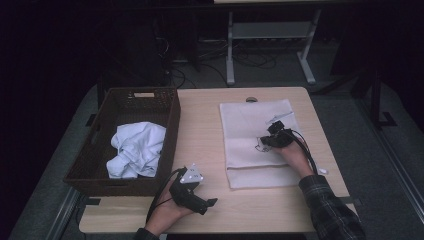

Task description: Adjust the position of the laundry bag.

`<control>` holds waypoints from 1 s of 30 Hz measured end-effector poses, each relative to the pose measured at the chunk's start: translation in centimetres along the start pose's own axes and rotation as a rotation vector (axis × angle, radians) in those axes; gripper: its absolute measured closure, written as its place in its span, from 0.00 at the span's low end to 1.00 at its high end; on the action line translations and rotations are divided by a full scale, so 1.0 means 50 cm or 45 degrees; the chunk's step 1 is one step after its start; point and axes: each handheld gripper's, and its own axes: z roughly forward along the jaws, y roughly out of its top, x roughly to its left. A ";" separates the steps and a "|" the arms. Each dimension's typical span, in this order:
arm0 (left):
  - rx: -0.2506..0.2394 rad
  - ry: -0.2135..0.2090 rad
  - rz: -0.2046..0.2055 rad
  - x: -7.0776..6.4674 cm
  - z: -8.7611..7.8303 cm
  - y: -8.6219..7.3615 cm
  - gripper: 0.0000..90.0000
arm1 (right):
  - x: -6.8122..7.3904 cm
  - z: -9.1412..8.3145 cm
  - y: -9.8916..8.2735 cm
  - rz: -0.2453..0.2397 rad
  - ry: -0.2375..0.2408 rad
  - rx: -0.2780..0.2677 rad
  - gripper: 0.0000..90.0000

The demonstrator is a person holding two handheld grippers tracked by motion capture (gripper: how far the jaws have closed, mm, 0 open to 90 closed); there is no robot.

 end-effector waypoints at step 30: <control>-0.010 0.009 -0.022 0.008 -0.011 -0.002 0.00 | 0.110 0.026 0.034 -0.162 0.098 0.062 0.99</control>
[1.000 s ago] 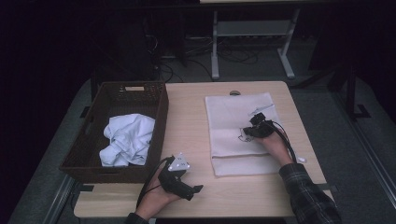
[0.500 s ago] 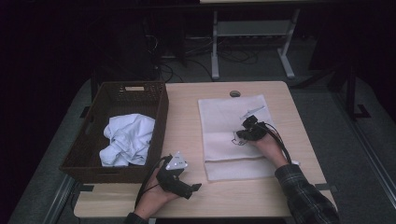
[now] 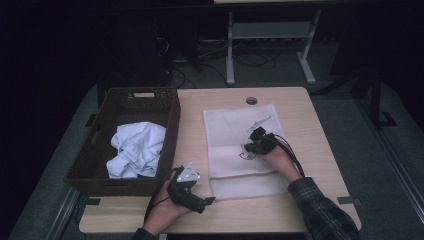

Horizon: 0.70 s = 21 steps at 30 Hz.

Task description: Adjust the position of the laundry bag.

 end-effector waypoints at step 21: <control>-0.004 0.007 0.000 0.005 -0.007 -0.001 0.00 | 0.062 0.027 0.029 -0.019 0.032 -0.017 0.99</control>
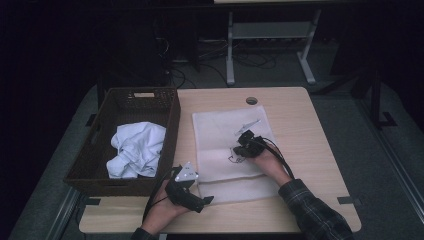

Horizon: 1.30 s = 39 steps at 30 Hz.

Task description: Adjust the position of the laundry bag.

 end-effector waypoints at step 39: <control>0.007 0.005 -0.003 0.003 0.001 0.000 0.00 | -0.017 -0.107 -0.023 -0.022 0.068 -0.100 0.42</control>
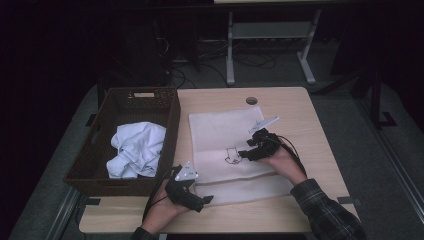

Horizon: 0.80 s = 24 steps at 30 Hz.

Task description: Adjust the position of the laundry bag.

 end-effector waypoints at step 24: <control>-0.010 -0.002 -0.010 0.002 -0.002 0.001 0.00 | -0.023 -0.092 -0.114 0.084 -0.048 -0.060 0.39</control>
